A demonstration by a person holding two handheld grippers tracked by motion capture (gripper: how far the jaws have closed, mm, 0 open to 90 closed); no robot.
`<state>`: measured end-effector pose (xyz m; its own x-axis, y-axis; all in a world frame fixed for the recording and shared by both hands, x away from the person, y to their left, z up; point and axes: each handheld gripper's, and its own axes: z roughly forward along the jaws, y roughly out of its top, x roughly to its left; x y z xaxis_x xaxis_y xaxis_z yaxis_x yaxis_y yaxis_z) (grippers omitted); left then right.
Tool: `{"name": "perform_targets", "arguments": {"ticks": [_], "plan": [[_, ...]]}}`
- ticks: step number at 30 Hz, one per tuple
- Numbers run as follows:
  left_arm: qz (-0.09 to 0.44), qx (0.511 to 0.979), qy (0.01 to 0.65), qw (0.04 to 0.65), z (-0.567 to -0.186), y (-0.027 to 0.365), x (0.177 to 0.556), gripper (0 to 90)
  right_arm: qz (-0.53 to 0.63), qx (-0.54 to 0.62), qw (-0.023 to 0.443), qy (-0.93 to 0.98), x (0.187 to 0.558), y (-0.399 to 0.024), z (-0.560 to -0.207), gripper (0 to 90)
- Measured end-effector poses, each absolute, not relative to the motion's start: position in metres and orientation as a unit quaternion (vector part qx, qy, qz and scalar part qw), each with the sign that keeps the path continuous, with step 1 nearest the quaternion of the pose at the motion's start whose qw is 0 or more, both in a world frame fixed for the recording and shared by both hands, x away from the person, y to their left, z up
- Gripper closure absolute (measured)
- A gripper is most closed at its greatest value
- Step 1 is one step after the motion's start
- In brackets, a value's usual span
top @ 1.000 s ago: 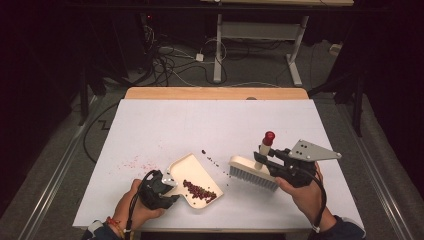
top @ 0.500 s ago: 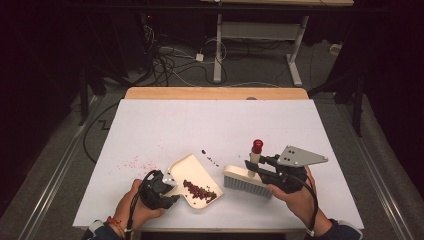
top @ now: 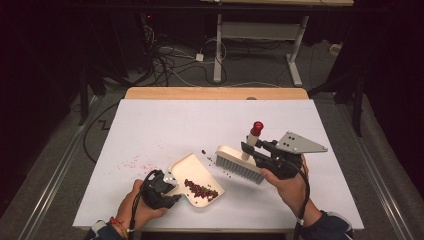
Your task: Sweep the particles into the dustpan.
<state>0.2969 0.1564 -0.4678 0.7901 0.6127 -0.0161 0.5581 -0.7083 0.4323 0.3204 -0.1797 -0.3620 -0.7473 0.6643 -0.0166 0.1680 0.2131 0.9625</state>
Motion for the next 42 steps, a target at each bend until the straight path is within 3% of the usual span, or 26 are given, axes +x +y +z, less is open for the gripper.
{"name": "perform_targets", "arguments": {"ticks": [3,16,22,42], "plan": [[0.063,0.921,0.319,0.214,-0.468,0.157,0.297,63.8,0.552,0.286,0.255,0.741,0.326,-0.176,-0.362,70.2],[0.055,0.917,0.330,0.220,-0.468,0.159,0.301,63.8,0.520,0.296,0.321,0.734,0.376,-0.124,-0.386,70.3],[0.056,0.916,0.332,0.220,-0.469,0.160,0.305,63.8,0.520,0.290,0.293,0.748,0.384,-0.103,-0.400,70.3],[0.054,0.921,0.336,0.191,-0.465,0.163,0.313,63.9,0.537,0.198,0.225,0.789,0.334,-0.081,-0.390,70.3]]}}
